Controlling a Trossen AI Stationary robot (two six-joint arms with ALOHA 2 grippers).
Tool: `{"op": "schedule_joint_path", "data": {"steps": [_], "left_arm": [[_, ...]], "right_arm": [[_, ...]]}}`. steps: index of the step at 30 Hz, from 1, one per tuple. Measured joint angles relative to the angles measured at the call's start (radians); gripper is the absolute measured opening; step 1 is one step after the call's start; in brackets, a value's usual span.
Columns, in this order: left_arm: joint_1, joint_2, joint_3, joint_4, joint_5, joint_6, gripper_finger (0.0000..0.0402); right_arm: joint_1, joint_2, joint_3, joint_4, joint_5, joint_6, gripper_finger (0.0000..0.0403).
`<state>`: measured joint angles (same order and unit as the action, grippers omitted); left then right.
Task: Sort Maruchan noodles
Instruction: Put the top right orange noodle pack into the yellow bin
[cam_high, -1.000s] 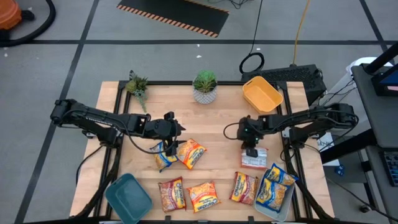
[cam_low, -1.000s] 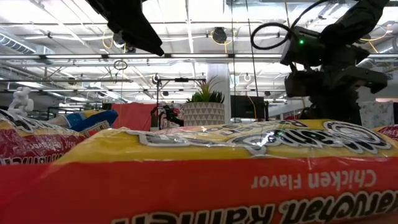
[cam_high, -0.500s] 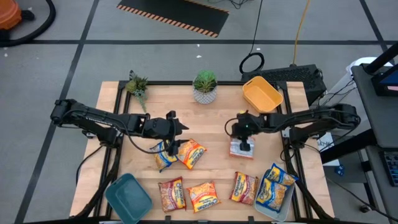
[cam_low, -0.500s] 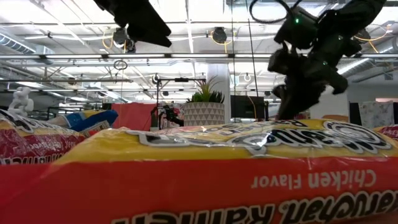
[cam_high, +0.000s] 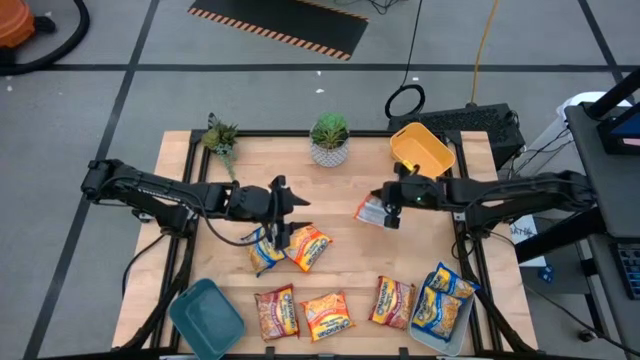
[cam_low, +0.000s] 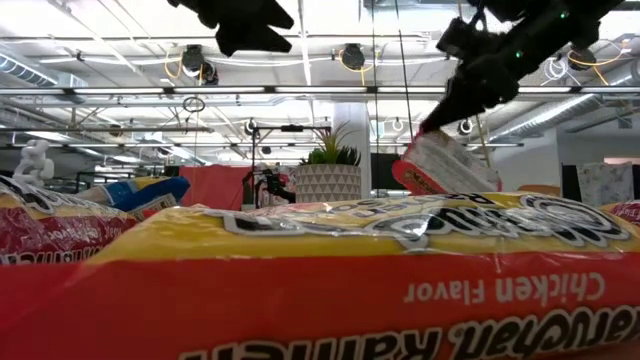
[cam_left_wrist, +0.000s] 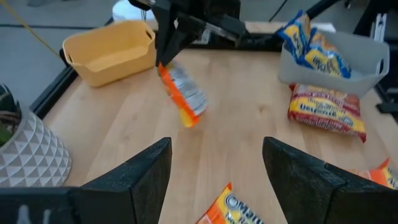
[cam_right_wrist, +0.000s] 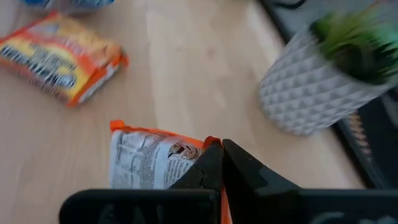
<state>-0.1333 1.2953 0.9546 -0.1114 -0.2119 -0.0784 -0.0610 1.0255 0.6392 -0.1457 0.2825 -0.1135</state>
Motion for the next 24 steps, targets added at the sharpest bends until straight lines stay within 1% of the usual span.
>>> {"op": "schedule_joint_path", "data": {"steps": [3,5,8,10,16,20,22,24], "left_arm": [[0.0,0.001,0.0,0.039,-0.003,0.003,0.0257],[0.0,0.017,0.0,0.078,-0.014,0.014,0.0257],[0.002,0.044,0.0,0.121,-0.026,0.031,0.0257],[0.011,0.078,0.001,0.172,-0.025,0.037,0.0257],[0.044,0.179,0.0,0.246,-0.026,0.068,0.0257],[0.056,0.245,0.0,0.359,-0.027,0.082,0.0257],[0.056,0.282,0.001,0.439,-0.028,0.059,0.0258],[0.056,0.313,0.0,0.474,-0.028,0.028,0.0258]], "right_arm": [[0.015,-0.023,0.0,0.029,0.062,0.017,0.0],[0.021,-0.033,0.0,0.053,0.086,0.022,0.0],[0.03,-0.039,0.0,0.096,0.085,0.021,0.0],[0.036,-0.039,0.0,0.111,0.083,0.02,0.0],[0.061,-0.038,0.0,0.15,0.08,0.019,0.0],[0.076,-0.039,0.0,0.171,0.079,0.005,0.0],[0.083,-0.039,0.0,0.177,0.079,-0.003,0.0],[0.088,-0.039,0.0,0.182,0.079,-0.004,0.0]]}}
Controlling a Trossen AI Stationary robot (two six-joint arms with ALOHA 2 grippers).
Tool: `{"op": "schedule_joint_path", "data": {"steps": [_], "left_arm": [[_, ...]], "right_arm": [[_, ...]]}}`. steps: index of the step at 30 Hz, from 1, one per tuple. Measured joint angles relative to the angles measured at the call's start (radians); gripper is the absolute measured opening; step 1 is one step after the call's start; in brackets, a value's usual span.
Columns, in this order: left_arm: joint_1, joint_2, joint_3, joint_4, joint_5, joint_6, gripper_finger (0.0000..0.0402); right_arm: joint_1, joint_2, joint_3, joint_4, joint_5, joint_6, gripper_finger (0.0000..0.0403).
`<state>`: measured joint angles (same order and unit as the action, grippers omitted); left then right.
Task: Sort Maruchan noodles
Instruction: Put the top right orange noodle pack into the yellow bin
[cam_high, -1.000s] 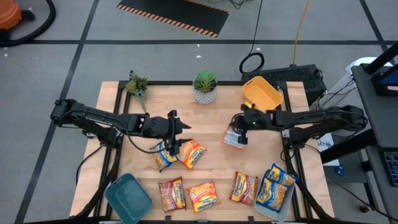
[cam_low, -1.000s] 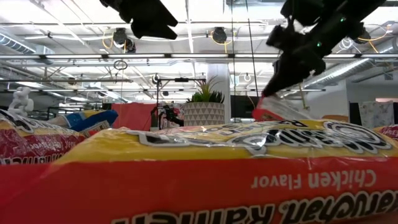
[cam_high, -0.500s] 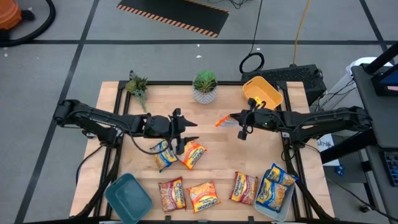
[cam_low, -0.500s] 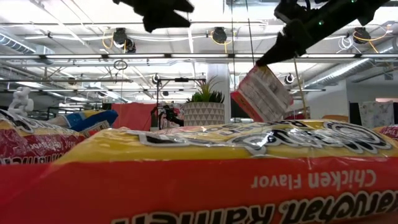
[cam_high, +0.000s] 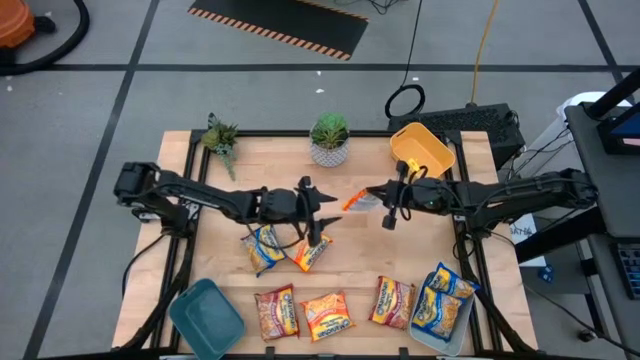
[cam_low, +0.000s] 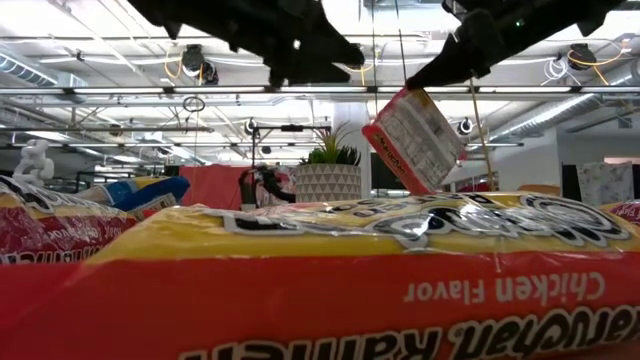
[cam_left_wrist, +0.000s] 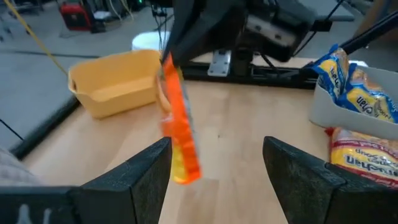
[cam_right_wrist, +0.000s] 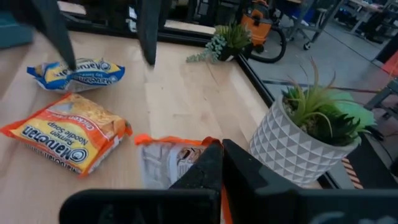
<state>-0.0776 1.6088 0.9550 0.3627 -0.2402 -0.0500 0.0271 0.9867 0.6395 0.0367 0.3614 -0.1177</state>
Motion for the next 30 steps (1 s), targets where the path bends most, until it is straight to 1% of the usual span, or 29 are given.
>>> {"op": "schedule_joint_path", "data": {"steps": [2,4,8,12,14,16,19,22,24,27,30], "left_arm": [[0.0,0.038,0.0,0.058,-0.014,-0.012,0.0258],[0.0,0.071,0.0,0.09,-0.033,-0.002,0.0258],[0.006,0.128,0.0,0.145,-0.036,0.015,0.0258],[0.019,0.154,0.0,0.186,-0.045,0.002,0.0258],[0.03,0.156,0.0,0.179,-0.046,-0.019,0.026],[0.039,0.156,0.0,0.161,-0.028,-0.052,0.0273],[0.041,0.156,0.0,0.145,-0.018,-0.085,0.031],[0.036,0.156,0.0,0.153,-0.013,-0.067,0.0349],[0.029,0.156,0.0,0.151,-0.013,-0.047,0.0367],[0.021,0.157,0.0,0.177,-0.018,-0.039,0.0375],[0.01,0.19,0.001,0.254,-0.091,-0.067,0.0376]], "right_arm": [[0.001,0.0,0.0,0.0,-0.002,0.0,0.0],[0.001,0.0,0.0,-0.001,-0.026,0.0,0.0],[0.001,0.0,0.0,-0.001,-0.03,0.0,0.0],[0.001,0.0,0.0,-0.001,-0.031,-0.003,0.0],[0.001,0.0,0.0,-0.002,-0.031,-0.003,0.0],[0.001,0.0,0.0,-0.002,-0.045,-0.003,0.0],[0.001,0.0,0.0,-0.003,-0.058,-0.003,0.0],[0.001,0.0,0.0,-0.003,-0.061,-0.001,0.0],[0.001,0.0,0.0,-0.003,-0.06,-0.001,0.0],[0.001,0.0,0.0,-0.003,-0.054,-0.001,0.0],[0.001,0.0,0.0,-0.002,-0.052,-0.001,0.0]]}}
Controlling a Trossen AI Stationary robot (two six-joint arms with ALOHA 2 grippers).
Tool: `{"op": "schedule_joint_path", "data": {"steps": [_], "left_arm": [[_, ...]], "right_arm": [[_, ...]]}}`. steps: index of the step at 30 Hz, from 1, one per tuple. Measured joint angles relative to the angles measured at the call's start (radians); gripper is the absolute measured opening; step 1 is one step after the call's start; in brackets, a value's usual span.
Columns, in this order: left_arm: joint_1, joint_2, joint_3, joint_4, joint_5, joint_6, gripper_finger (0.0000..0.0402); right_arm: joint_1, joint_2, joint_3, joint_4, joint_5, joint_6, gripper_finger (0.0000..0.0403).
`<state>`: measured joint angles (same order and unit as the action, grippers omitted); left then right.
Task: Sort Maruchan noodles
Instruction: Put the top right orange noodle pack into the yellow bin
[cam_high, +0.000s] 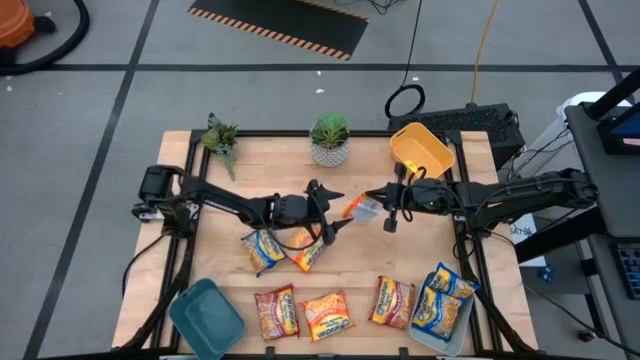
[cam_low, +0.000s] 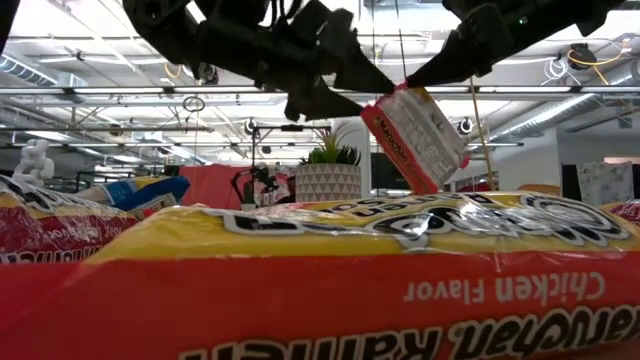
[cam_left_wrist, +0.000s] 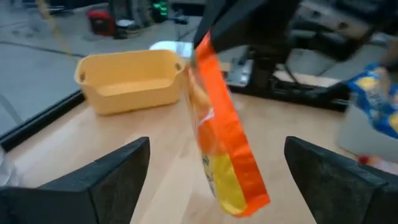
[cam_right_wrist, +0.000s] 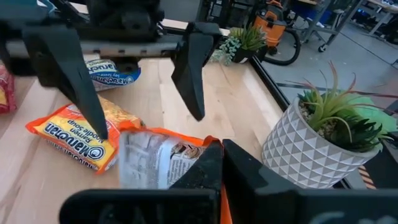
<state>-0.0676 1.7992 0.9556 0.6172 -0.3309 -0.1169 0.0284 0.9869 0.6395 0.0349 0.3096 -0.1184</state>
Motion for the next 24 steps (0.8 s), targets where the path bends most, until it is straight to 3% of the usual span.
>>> {"op": "schedule_joint_path", "data": {"steps": [4,10,18,24], "left_arm": [[-0.003,0.045,-0.001,0.069,-0.044,0.021,0.0376],[0.014,0.047,-0.001,0.052,0.044,-0.012,0.0376],[0.035,0.074,-0.002,0.034,0.043,0.003,0.0376],[0.037,0.125,0.0,0.12,0.044,-0.009,0.0376]], "right_arm": [[0.0,0.0,0.0,0.002,0.001,0.0,0.0],[0.0,0.0,0.0,0.002,0.001,-0.005,0.0],[-0.001,0.0,0.0,0.005,0.001,-0.026,0.0],[-0.001,0.0,0.0,0.011,0.003,-0.025,0.0]]}}
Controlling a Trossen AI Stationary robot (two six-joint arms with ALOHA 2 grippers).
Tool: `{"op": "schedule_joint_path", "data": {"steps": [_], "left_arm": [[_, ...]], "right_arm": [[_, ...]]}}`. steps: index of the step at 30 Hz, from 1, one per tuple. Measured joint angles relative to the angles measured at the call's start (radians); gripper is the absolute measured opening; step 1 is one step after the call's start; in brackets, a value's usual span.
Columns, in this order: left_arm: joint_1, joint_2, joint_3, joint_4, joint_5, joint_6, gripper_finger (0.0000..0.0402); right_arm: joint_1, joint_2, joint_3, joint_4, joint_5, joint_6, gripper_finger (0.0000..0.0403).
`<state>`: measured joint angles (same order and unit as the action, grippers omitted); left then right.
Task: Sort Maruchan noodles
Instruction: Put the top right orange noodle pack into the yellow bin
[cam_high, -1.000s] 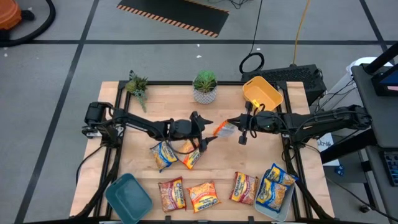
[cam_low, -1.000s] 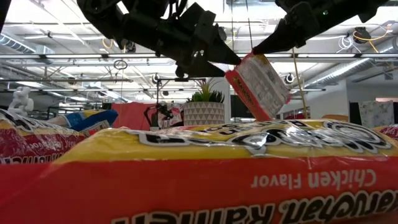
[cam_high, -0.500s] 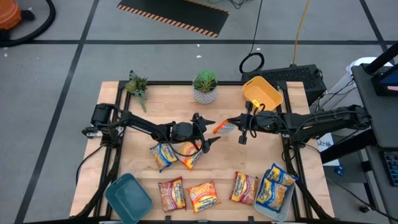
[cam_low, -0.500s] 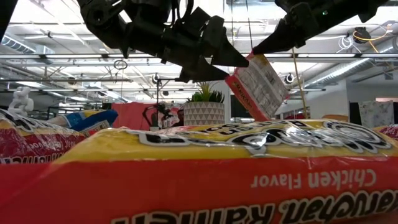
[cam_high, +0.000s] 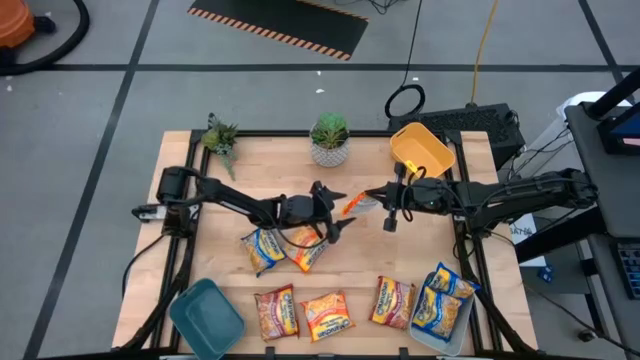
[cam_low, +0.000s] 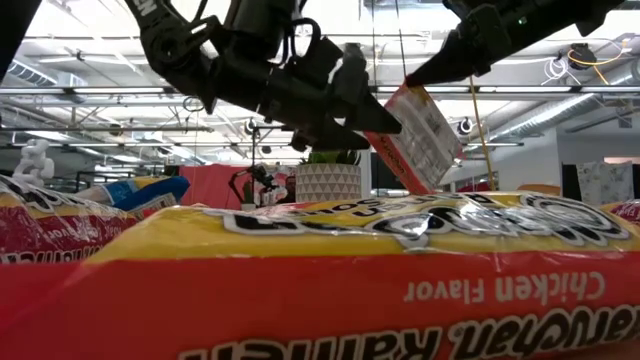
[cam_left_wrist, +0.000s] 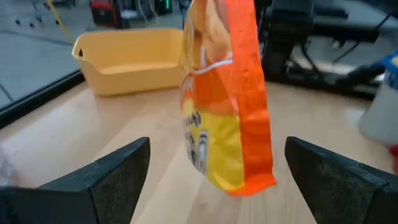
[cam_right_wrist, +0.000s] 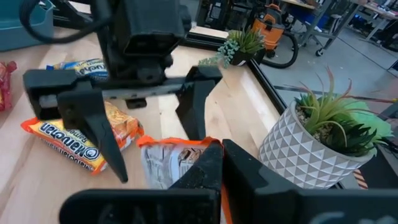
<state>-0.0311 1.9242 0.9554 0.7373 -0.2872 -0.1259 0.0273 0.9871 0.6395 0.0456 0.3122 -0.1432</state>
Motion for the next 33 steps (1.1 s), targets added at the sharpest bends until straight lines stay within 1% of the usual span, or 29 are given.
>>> {"op": "schedule_joint_path", "data": {"steps": [4,7,12,16,19,25,28,33], "left_arm": [[-0.001,0.039,0.0,0.11,0.0,0.004,0.0375],[-0.007,0.076,0.0,0.168,0.0,0.028,0.0361],[-0.004,0.112,0.0,0.208,0.0,0.051,0.0311],[0.012,0.115,0.0,0.203,-0.01,0.052,0.0263],[0.013,0.114,0.0,0.203,-0.041,0.052,0.0224],[0.009,0.111,0.0,0.203,-0.043,0.066,0.015],[0.009,0.111,0.0,0.203,-0.043,0.09,0.0129],[0.009,0.111,0.0,0.202,-0.043,0.102,0.0122]], "right_arm": [[0.0,0.0,0.0,0.005,-0.001,0.019,0.0],[0.001,0.0,0.0,0.004,-0.002,0.026,0.0],[0.001,0.0,0.0,0.004,-0.002,0.021,0.0],[0.001,0.0,0.0,0.004,-0.002,0.009,0.0],[0.001,0.0,0.0,0.004,-0.002,0.005,0.0],[0.001,0.0,0.0,0.003,-0.003,0.025,0.0],[0.001,0.0,0.0,0.002,-0.002,0.026,0.0],[0.001,0.0,0.0,-0.007,-0.002,0.013,0.0]]}}
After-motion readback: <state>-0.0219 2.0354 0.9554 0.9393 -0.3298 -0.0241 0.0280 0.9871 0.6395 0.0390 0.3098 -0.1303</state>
